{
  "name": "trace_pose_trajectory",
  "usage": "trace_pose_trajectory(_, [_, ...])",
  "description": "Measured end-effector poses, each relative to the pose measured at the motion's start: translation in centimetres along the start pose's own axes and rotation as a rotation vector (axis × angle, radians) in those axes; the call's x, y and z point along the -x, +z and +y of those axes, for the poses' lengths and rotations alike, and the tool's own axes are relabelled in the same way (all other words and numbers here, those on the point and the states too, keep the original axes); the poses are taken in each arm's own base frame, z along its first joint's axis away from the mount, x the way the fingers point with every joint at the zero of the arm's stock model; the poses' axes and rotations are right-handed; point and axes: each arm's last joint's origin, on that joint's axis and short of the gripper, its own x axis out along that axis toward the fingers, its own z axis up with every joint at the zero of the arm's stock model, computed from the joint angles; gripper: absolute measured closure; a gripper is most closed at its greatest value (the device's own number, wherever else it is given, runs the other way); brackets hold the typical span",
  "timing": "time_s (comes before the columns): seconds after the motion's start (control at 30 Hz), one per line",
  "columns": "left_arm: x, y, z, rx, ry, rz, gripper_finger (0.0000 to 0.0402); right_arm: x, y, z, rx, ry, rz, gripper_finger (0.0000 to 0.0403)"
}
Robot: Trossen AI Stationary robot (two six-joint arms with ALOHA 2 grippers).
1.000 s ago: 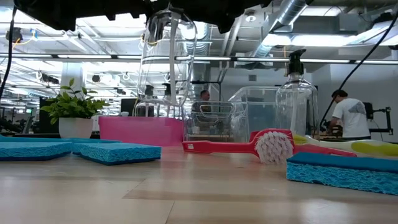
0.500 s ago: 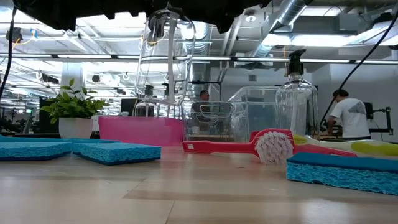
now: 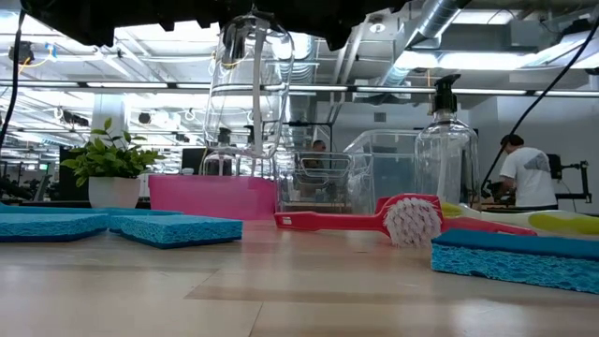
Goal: Pick & Place Kitchen Sink Supplies
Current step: Put the bottom transparent soap dispenser into the red bin
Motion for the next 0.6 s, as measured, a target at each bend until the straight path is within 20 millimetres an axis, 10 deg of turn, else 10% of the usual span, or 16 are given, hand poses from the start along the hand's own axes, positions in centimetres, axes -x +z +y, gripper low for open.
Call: trace_pose_trajectory(0.6, [0.00, 0.08, -0.01, 0.002, -0.002, -0.011, 0.0253, 0.01, -0.01, 0.07, 0.001, 0.003, 0.005, 0.0248])
